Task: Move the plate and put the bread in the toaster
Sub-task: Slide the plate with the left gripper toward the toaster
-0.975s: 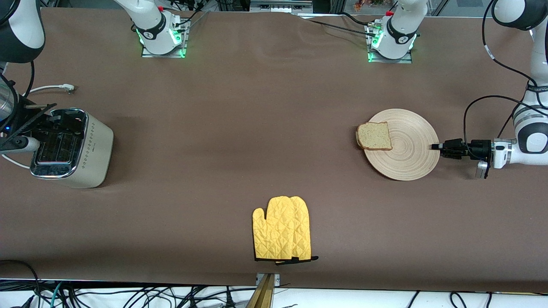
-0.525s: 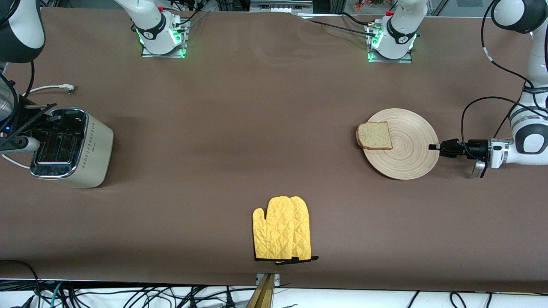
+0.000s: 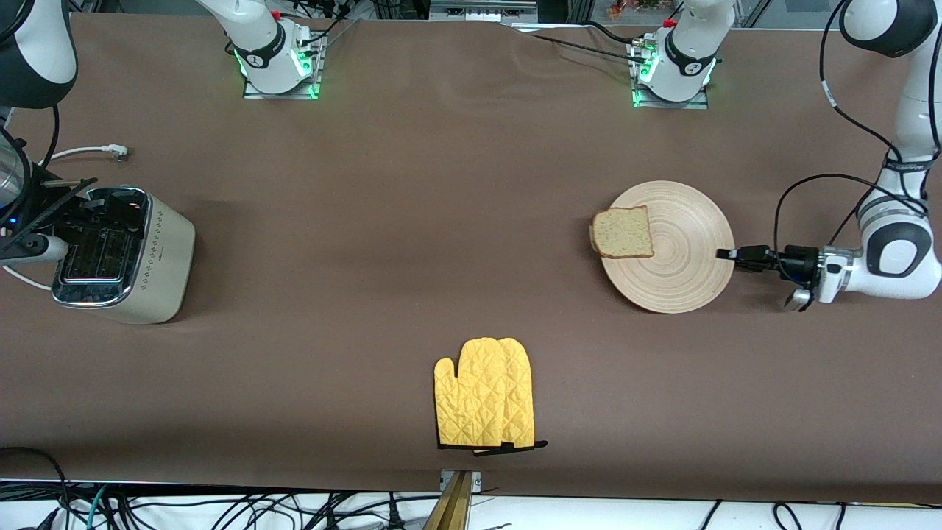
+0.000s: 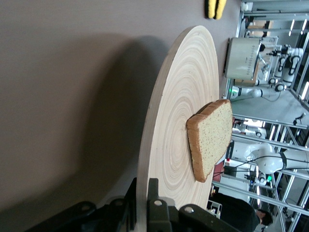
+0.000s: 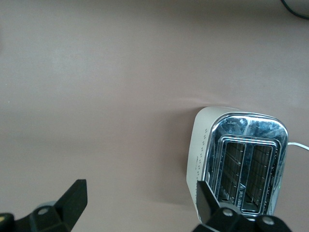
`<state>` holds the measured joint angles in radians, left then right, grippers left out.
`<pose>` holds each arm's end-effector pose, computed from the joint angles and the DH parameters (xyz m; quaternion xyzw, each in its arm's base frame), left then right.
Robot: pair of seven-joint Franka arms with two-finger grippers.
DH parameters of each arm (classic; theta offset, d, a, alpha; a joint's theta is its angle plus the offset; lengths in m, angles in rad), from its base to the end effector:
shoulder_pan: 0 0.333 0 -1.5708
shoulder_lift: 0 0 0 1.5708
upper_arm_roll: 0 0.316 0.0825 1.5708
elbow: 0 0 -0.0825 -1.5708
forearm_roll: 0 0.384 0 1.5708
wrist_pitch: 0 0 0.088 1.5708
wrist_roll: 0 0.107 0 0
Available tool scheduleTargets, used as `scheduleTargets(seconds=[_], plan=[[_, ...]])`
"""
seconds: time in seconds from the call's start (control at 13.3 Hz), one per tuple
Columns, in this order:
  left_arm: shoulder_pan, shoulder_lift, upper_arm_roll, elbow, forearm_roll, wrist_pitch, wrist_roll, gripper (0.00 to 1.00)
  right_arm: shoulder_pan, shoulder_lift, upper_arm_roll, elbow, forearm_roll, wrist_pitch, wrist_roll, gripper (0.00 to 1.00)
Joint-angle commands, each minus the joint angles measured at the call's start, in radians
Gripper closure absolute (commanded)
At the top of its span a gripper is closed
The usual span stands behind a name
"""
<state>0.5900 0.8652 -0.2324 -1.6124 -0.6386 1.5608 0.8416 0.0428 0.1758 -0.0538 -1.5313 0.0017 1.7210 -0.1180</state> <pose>0.5725 0.1548 0.1243 0.8287 -0.0705 -0.1270 0.5406 0.6176 -0.0040 0.5536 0.9985 0.0538 0.0068 0.0043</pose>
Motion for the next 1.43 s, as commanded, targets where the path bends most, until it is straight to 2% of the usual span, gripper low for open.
scheduleTargets(seconds=[0.0, 0.15, 0.38, 0.6, 0.75, 0.97, 1.05, 1.12, 1.2, 1.27, 1.35], plan=[[-0.048, -0.021, -0.071, -0.001, -0.044, 0.03, -0.042, 1.0, -0.004, 0.001, 0.002, 0.008, -0.003, 0.0, 0.012, 0.0], [-0.068, -0.025, -0.148, -0.039, -0.076, 0.141, -0.053, 1.0, -0.001, -0.001, 0.002, 0.008, -0.005, -0.003, 0.003, 0.0], [-0.114, -0.023, -0.283, -0.128, -0.188, 0.385, -0.058, 1.0, -0.004, 0.001, 0.002, 0.003, -0.008, -0.007, 0.012, 0.0], [-0.255, -0.011, -0.294, -0.156, -0.329, 0.527, -0.061, 1.0, -0.012, 0.007, -0.004, 0.003, -0.014, -0.004, 0.011, 0.0], [-0.32, -0.005, -0.294, -0.178, -0.361, 0.608, -0.052, 1.0, -0.018, 0.013, -0.003, 0.003, -0.017, -0.001, 0.011, 0.0], [-0.369, 0.009, -0.294, -0.181, -0.406, 0.628, -0.045, 1.0, -0.018, 0.028, -0.003, 0.002, -0.017, -0.006, 0.012, 0.0], [-0.369, 0.008, -0.292, -0.181, -0.406, 0.633, -0.049, 0.77, -0.017, 0.037, -0.003, 0.0, -0.016, -0.009, 0.012, 0.0], [-0.369, 0.008, -0.291, -0.179, -0.402, 0.633, -0.052, 0.42, -0.018, 0.04, -0.003, -0.003, -0.013, -0.011, 0.015, 0.0], [-0.368, 0.008, -0.291, -0.181, -0.4, 0.633, -0.05, 0.33, -0.018, 0.051, -0.003, -0.004, -0.003, -0.011, 0.017, 0.0], [-0.368, 0.008, -0.289, -0.181, -0.398, 0.633, -0.052, 0.17, -0.017, 0.062, -0.001, -0.009, 0.004, -0.011, 0.017, 0.0], [-0.366, 0.006, -0.288, -0.181, -0.395, 0.633, -0.053, 0.1, -0.014, 0.065, -0.001, -0.019, 0.038, -0.009, 0.017, 0.0]])
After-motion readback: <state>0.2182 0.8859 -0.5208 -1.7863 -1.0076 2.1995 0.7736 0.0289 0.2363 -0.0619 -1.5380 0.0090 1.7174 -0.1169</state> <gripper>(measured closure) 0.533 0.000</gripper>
